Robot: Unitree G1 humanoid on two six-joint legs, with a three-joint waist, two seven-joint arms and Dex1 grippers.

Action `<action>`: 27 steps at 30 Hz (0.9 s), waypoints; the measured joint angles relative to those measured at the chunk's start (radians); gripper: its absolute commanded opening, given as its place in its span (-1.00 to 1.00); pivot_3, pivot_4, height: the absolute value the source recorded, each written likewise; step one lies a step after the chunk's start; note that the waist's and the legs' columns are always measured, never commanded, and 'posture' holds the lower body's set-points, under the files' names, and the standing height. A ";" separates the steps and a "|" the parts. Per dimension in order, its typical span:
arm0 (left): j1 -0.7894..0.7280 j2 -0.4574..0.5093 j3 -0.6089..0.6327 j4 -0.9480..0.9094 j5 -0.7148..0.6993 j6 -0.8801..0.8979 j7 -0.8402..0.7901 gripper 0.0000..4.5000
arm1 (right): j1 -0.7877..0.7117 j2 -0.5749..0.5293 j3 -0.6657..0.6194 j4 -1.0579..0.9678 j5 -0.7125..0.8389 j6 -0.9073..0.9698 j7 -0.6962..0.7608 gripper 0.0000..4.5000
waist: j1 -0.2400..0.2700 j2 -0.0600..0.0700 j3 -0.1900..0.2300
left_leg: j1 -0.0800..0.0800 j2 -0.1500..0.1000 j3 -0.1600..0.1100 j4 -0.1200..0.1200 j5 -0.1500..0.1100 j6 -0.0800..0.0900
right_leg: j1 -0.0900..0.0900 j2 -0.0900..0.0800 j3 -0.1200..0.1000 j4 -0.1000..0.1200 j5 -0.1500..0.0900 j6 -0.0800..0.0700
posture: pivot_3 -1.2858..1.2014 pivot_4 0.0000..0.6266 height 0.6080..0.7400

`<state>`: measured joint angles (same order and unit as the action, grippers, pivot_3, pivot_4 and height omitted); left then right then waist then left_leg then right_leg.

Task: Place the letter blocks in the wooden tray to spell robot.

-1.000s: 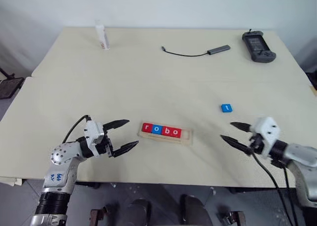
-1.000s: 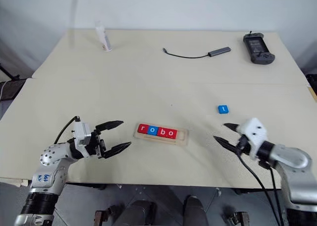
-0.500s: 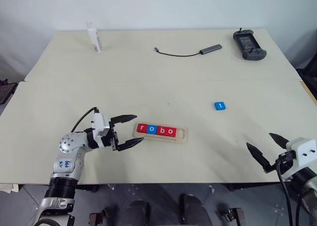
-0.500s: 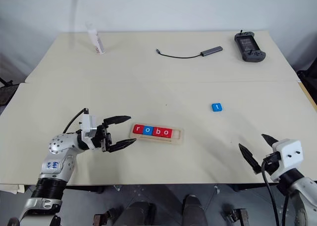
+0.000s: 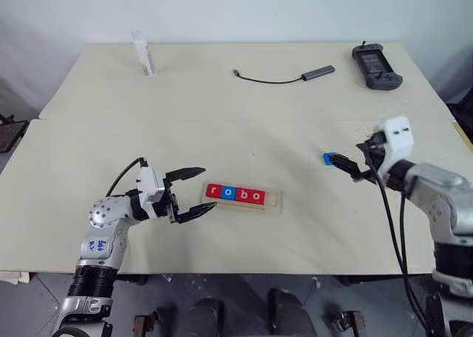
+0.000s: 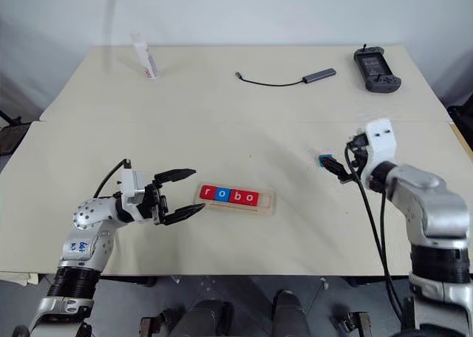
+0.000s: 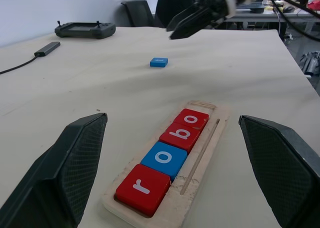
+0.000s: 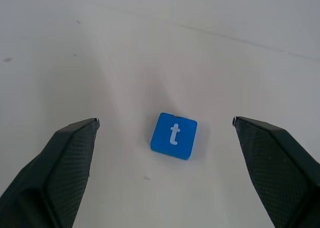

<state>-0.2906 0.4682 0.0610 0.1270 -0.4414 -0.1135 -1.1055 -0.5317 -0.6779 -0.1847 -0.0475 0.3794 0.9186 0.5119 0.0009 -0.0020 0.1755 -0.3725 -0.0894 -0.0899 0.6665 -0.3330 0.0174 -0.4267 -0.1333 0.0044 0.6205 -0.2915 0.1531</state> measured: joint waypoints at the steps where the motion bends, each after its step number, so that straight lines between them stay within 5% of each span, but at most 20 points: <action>1: 0.006 -0.001 0.000 -0.007 0.000 0.000 0.006 1.00 | -0.030 0.005 0.027 0.036 -0.019 0.007 -0.012 0.99 | -0.001 0.000 0.000 | 0.000 0.000 0.000 0.000 0.000 0.000 | 0.000 0.000 0.000 0.000 0.000 0.000 | 0.03 -0.52 1.00; 7: 0.036 -0.014 -0.002 -0.060 0.002 0.003 0.050 1.00 | -0.132 0.073 0.120 0.247 -0.123 -0.010 -0.099 0.91 | -0.003 0.000 0.000 | -0.001 0.000 0.001 0.000 0.000 0.000 | -0.001 0.000 0.000 0.001 0.000 0.000 | 0.03 -0.52 1.00; 15: 0.067 -0.010 -0.001 -0.094 0.002 0.014 0.082 1.00 | -0.142 0.114 0.125 0.253 -0.141 -0.040 -0.107 -0.19 | -0.005 0.000 0.000 | 0.000 0.000 0.001 0.000 0.000 0.000 | -0.001 0.000 0.000 0.002 0.000 0.000 | 0.03 -0.52 1.00; 21: 0.063 -0.001 -0.003 -0.109 0.000 0.027 0.086 1.00 | -0.046 0.113 0.070 0.077 -0.133 0.056 -0.143 -0.19 | 0.001 0.000 0.000 | -0.001 -0.001 0.000 0.000 0.000 0.001 | -0.001 0.000 0.000 0.002 0.000 0.000 | 0.03 -0.52 1.00; 27: 0.021 -0.018 -0.027 -0.097 0.000 0.042 0.069 1.00 | 0.139 0.167 -0.077 -0.320 -0.083 0.296 -0.222 -0.19 | 0.001 0.000 0.000 | -0.001 0.000 -0.001 0.000 0.000 0.000 | -0.001 0.001 0.000 0.002 0.000 0.000 | 0.03 -0.52 1.00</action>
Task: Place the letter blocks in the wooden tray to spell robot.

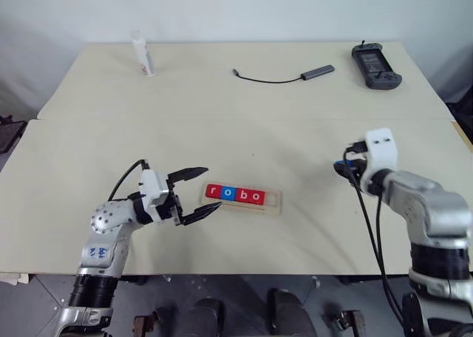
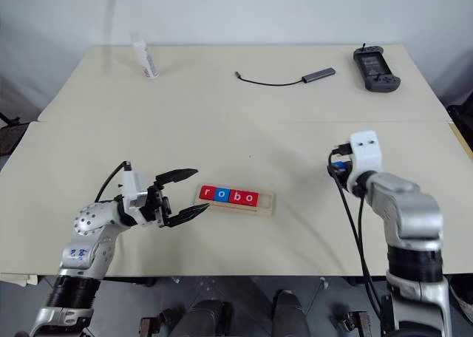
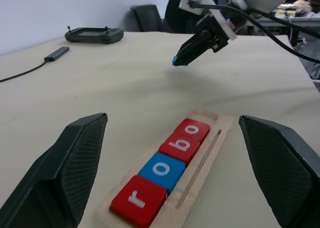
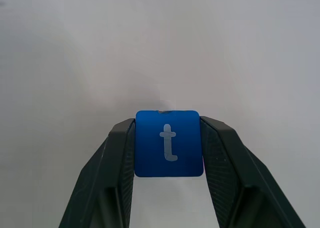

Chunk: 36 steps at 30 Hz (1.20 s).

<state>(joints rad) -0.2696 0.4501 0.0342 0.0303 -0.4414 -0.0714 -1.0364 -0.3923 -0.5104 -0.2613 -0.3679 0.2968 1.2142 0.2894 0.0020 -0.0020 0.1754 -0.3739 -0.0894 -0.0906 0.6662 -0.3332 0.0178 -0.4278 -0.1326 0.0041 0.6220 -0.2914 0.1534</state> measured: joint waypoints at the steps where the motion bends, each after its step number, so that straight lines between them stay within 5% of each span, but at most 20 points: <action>1: -0.006 -0.001 -0.003 0.005 0.000 0.002 -0.005 1.00 | 0.043 0.027 -0.017 -0.076 0.010 0.048 -0.014 -0.19 | 0.000 0.000 0.000 | 0.000 0.000 0.000 0.000 0.000 0.000 | 0.000 0.000 0.000 0.000 0.000 0.000 | 0.03 -0.52 1.00; 7: -0.030 -0.001 -0.013 0.037 0.000 0.007 -0.045 1.00 | 0.173 0.152 -0.077 -0.313 0.022 0.224 -0.081 -0.19 | -0.002 0.000 0.000 | 0.001 -0.001 0.001 0.001 0.000 0.000 | 0.000 0.000 0.001 0.001 0.000 0.000 | 0.03 -0.52 1.00; 13: -0.061 0.002 -0.013 0.069 0.000 0.015 -0.071 1.00 | 0.206 0.222 -0.082 -0.379 0.035 0.262 -0.083 0.60 | -0.004 0.000 0.000 | 0.001 -0.001 0.001 0.000 0.000 0.000 | 0.000 0.000 0.002 0.002 0.000 0.000 | 0.03 -0.52 1.00; 15: -0.060 0.003 -0.013 0.069 0.000 0.018 -0.073 1.00 | 0.201 0.180 -0.083 -0.377 0.052 0.240 -0.048 0.90 | -0.003 0.000 0.000 | 0.001 -0.001 0.001 0.000 0.000 0.000 | 0.000 0.000 0.002 0.001 0.000 0.000 | 0.03 -0.52 1.00; 17: -0.058 0.004 -0.013 0.066 0.000 0.021 -0.076 1.00 | 0.190 0.112 -0.092 -0.371 0.076 0.201 0.008 0.99 | -0.003 0.000 0.000 | 0.001 -0.001 0.001 0.000 0.000 0.000 | 0.000 0.000 0.001 0.001 0.000 0.000 | 0.03 -0.52 1.00; 21: -0.028 0.020 -0.007 0.050 -0.004 0.031 -0.079 1.00 | 0.271 -0.247 -0.053 -0.259 0.097 -0.109 0.328 0.99 | -0.002 0.000 0.000 | 0.001 -0.001 0.002 0.000 -0.001 0.002 | 0.002 0.000 0.001 -0.001 0.000 0.000 | 0.03 -0.52 1.00; 26: -0.013 0.026 -0.005 0.009 -0.013 0.049 -0.080 1.00 | 0.355 -0.480 0.042 -0.026 0.041 -0.630 0.732 0.99 | -0.002 -0.001 0.000 | 0.002 -0.001 0.004 0.000 -0.001 0.002 | 0.003 0.000 0.001 -0.002 0.001 0.001 | 0.03 -0.52 1.00; 29: 0.010 0.034 -0.003 -0.013 -0.024 0.063 -0.082 1.00 | 0.290 -0.531 0.135 0.186 -0.025 -0.896 0.897 0.99 | -0.009 -0.002 0.001 | 0.004 0.000 0.006 0.000 -0.001 0.002 | 0.004 0.000 0.002 -0.002 0.001 0.001 | 0.03 -0.52 1.00; 36: 0.036 0.040 -0.008 -0.059 -0.028 0.079 -0.094 1.00 | 0.022 -0.489 0.300 0.585 -0.131 -1.164 1.041 0.99 | -0.005 -0.002 0.001 | 0.004 0.001 0.005 0.001 -0.001 0.001 | 0.003 0.000 0.002 -0.005 0.001 0.001 | 0.03 -0.52 1.00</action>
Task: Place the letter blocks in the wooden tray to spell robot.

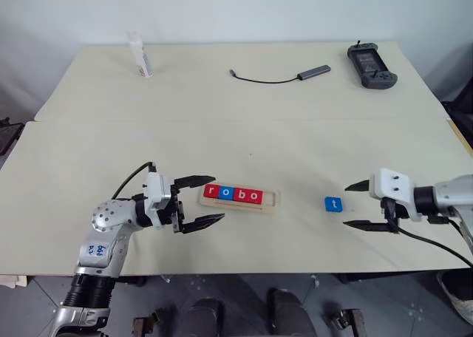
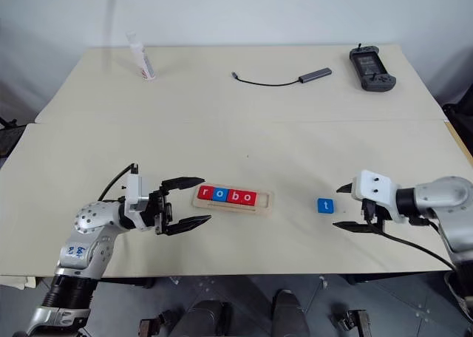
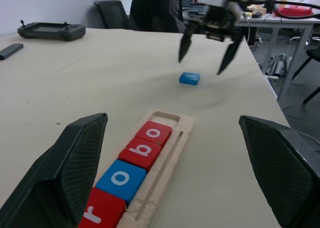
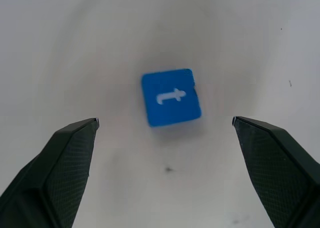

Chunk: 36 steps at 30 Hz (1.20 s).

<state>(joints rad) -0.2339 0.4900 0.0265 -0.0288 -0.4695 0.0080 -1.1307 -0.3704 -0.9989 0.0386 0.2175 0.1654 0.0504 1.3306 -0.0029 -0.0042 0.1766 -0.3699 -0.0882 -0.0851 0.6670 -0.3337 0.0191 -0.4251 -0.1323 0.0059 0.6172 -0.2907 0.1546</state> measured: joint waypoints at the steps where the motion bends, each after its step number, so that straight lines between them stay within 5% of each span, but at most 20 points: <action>1: 0.003 0.001 -0.001 -0.001 0.000 0.000 -0.005 1.00 | -0.023 0.020 0.014 0.037 -0.002 -0.011 0.012 0.99 | 0.000 0.000 0.000 | 0.000 0.000 0.000 0.000 0.000 0.000 | 0.000 0.000 0.000 0.000 0.000 0.000 | 0.03 -0.52 1.00; 3: 0.008 0.004 -0.002 -0.006 0.000 0.000 -0.016 1.00 | -0.055 0.042 0.035 0.094 -0.003 -0.030 0.037 0.99 | 0.002 0.000 0.000 | -0.001 0.000 0.000 0.000 0.000 0.000 | 0.000 0.000 0.000 -0.001 0.000 0.000 | 0.03 -0.52 1.00; 6: 0.019 0.019 -0.003 -0.021 -0.002 0.002 -0.031 1.00 | -0.087 0.048 0.049 0.143 -0.009 -0.054 0.065 0.73 | 0.002 0.000 0.000 | -0.001 0.000 -0.001 0.000 0.000 0.000 | 0.000 -0.001 0.000 -0.001 0.000 0.000 | 0.03 -0.52 1.00; 13: 0.046 0.034 -0.001 -0.049 -0.008 0.004 -0.041 1.00 | -0.128 0.071 0.074 0.191 -0.011 -0.075 0.097 -0.33 | 0.001 0.000 0.000 | 0.000 0.000 -0.001 0.001 0.000 0.000 | 0.000 0.000 0.000 0.000 0.000 0.000 | 0.03 -0.52 1.00; 17: 0.066 0.036 0.016 -0.052 -0.008 0.002 -0.022 1.00 | -0.155 0.094 0.074 0.177 -0.017 -0.049 0.092 -0.35 | -0.001 0.000 0.000 | 0.000 0.000 -0.001 0.001 0.000 0.000 | 0.000 0.000 0.000 0.000 0.000 0.000 | 0.03 -0.52 1.00; 27: 0.145 0.036 0.079 -0.056 -0.005 -0.020 0.036 1.00 | -0.276 0.204 0.170 -0.168 0.031 0.400 0.021 -0.35 | 0.009 0.001 0.000 | -0.002 -0.001 -0.003 0.001 0.000 -0.001 | -0.001 -0.001 -0.001 0.000 0.000 -0.001 | 0.03 -0.52 1.00; 35: 0.175 0.034 0.085 -0.070 0.002 -0.035 0.075 1.00 | -0.317 0.290 0.272 -0.178 -0.034 0.476 -0.080 -0.35 | 0.006 0.001 0.000 | -0.003 -0.002 -0.004 0.001 0.000 -0.001 | -0.002 -0.002 -0.002 0.000 0.000 -0.001 | 0.03 -0.52 1.00; 36: 0.176 0.034 0.085 -0.072 0.002 -0.036 0.079 1.00 | -0.317 0.290 0.275 -0.178 -0.039 0.476 -0.079 -0.19 | 0.004 0.001 0.000 | -0.003 -0.002 -0.004 0.001 0.000 -0.001 | -0.002 -0.002 -0.002 0.000 0.000 -0.001 | 0.03 -0.52 1.00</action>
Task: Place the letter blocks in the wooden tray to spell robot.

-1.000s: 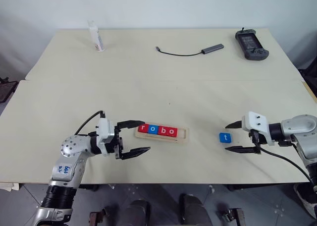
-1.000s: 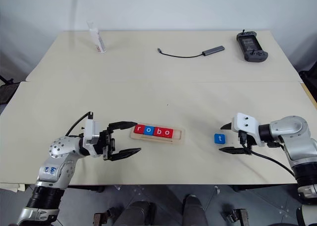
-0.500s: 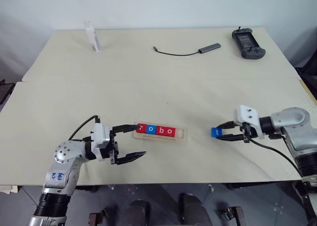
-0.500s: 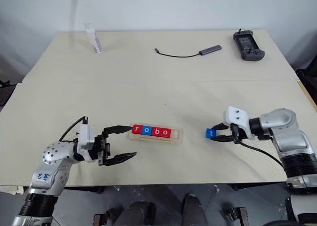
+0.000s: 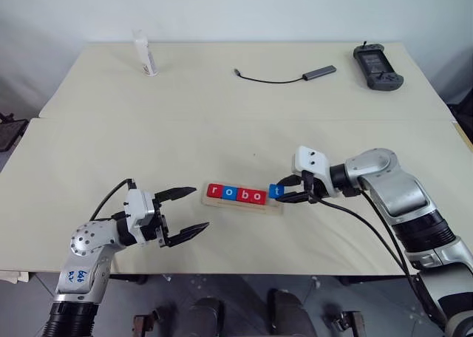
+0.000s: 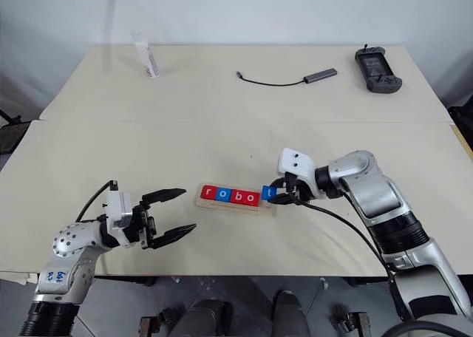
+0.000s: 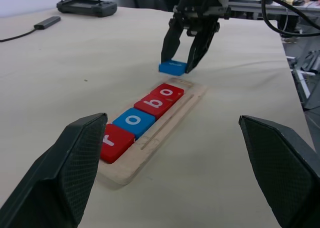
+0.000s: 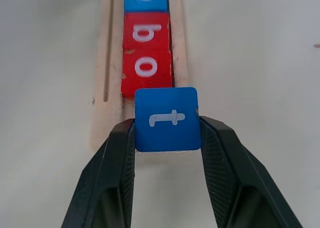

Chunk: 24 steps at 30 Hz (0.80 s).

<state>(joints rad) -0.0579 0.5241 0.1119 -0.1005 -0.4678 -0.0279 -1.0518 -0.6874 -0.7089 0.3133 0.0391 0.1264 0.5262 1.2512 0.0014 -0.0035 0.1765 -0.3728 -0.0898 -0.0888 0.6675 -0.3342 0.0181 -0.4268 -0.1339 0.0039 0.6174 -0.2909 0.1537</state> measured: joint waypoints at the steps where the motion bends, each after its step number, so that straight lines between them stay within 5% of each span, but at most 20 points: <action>1: 0.001 0.000 0.001 -0.001 0.000 -0.001 0.004 1.00 | 0.000 0.000 0.002 -0.001 -0.003 0.002 0.001 -0.03 | -0.001 0.000 0.000 | 0.000 0.000 0.000 0.000 0.000 0.000 | 0.000 0.000 0.000 0.000 0.000 0.000 | 0.03 -0.52 1.00; 8: 0.004 0.000 0.001 -0.001 0.001 -0.008 0.018 1.00 | 0.005 0.013 0.012 -0.060 0.040 0.069 0.007 0.99 | -0.004 0.000 0.000 | 0.000 0.001 0.000 0.000 0.000 0.000 | 0.000 0.001 0.000 0.000 0.000 0.000 | 0.03 -0.52 1.00; 13: 0.004 0.000 0.001 0.000 0.002 -0.018 0.023 1.00 | 0.006 -0.019 -0.047 -0.090 0.080 0.092 0.004 0.99 | 0.000 0.000 0.000 | 0.000 0.000 0.000 0.000 0.000 0.000 | 0.000 0.000 0.000 0.000 0.000 0.000 | 0.03 -0.52 1.00; 16: 0.004 -0.001 0.001 0.002 0.002 -0.023 0.023 1.00 | 0.009 -0.040 -0.082 -0.080 0.080 0.083 -0.012 0.72 | 0.000 0.000 0.000 | 0.000 0.000 0.000 0.000 0.000 0.000 | 0.000 0.000 0.000 -0.001 0.000 0.000 | 0.03 -0.52 1.00; 24: -0.014 -0.003 -0.005 0.036 0.003 -0.039 0.014 1.00 | 0.018 -0.036 -0.081 0.032 0.015 -0.033 -0.094 -0.51 | -0.005 0.000 0.000 | 0.000 0.001 0.001 -0.001 0.000 0.000 | -0.001 0.001 0.000 0.001 0.000 0.000 | 0.03 -0.52 1.00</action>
<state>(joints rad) -0.0720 0.5212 0.1071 -0.0646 -0.4651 -0.0665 -1.0377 -0.6689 -0.7450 0.2322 0.0710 0.1412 0.4935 1.1575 -0.0037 -0.0036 0.1765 -0.3727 -0.0887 -0.0879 0.6668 -0.3343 0.0181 -0.4276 -0.1328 0.0041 0.6183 -0.2909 0.1537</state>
